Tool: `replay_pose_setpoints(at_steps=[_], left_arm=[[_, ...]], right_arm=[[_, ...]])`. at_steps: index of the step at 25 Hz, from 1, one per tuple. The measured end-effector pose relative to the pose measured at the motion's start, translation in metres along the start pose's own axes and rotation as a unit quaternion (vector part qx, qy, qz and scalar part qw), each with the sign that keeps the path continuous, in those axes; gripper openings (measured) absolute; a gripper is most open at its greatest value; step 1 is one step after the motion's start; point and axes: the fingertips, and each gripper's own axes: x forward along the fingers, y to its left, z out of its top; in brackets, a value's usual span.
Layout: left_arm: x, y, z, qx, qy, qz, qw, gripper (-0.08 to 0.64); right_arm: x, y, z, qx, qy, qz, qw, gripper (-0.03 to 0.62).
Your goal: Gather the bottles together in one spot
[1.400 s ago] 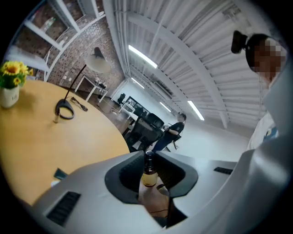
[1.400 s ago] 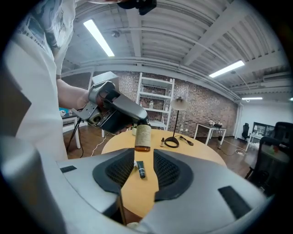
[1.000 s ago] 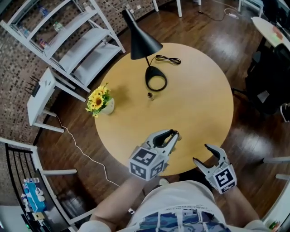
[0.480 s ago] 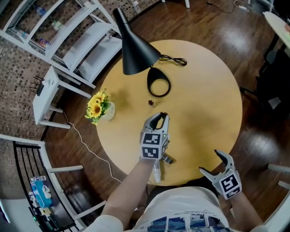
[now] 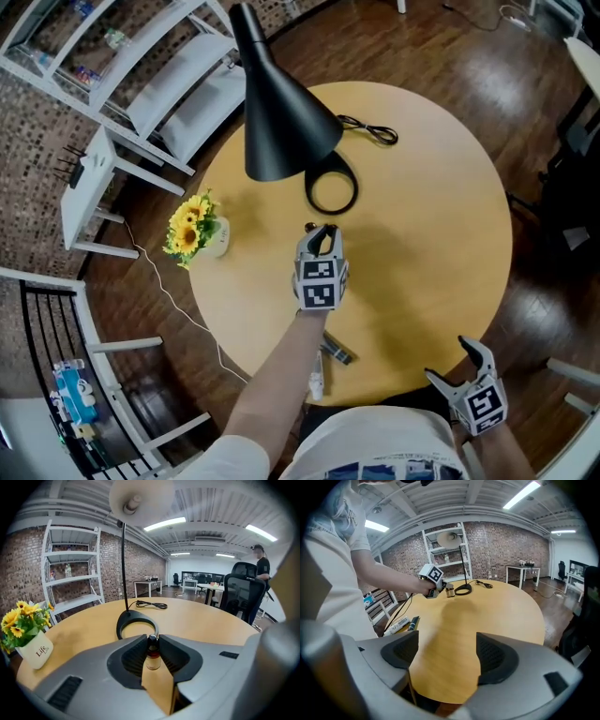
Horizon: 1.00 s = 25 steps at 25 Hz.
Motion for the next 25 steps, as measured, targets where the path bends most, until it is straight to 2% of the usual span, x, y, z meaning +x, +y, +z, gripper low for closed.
replay_pose_setpoints(at_steps=[12, 14, 15, 20, 23, 25], left_arm=[[0.026, 0.011, -0.007, 0.019, 0.000, 0.033, 0.9993, 0.080], [0.024, 0.009, -0.008, 0.024, -0.003, 0.034, 0.9991, 0.086], [0.023, 0.008, -0.007, 0.028, -0.006, 0.033, 0.9991, 0.114], [0.005, 0.004, 0.001, 0.048, -0.026, 0.028, 0.9981, 0.130], [-0.023, 0.000, 0.008, 0.058, -0.043, 0.025, 0.9970, 0.147], [-0.051, -0.003, 0.012, 0.052, -0.055, 0.017, 0.9969, 0.147]], right_arm=[[0.011, -0.013, 0.005, -0.002, 0.007, 0.002, 1.000, 0.404], [0.011, -0.013, 0.004, -0.004, 0.006, 0.001, 1.000, 0.404], [0.011, -0.012, 0.004, -0.003, 0.007, 0.000, 1.000, 0.403], [0.008, 0.000, 0.003, -0.004, 0.002, -0.003, 1.000, 0.404], [0.005, 0.011, 0.004, -0.011, -0.005, -0.006, 1.000, 0.404], [0.004, 0.022, 0.008, -0.019, -0.015, -0.007, 1.000, 0.403]])
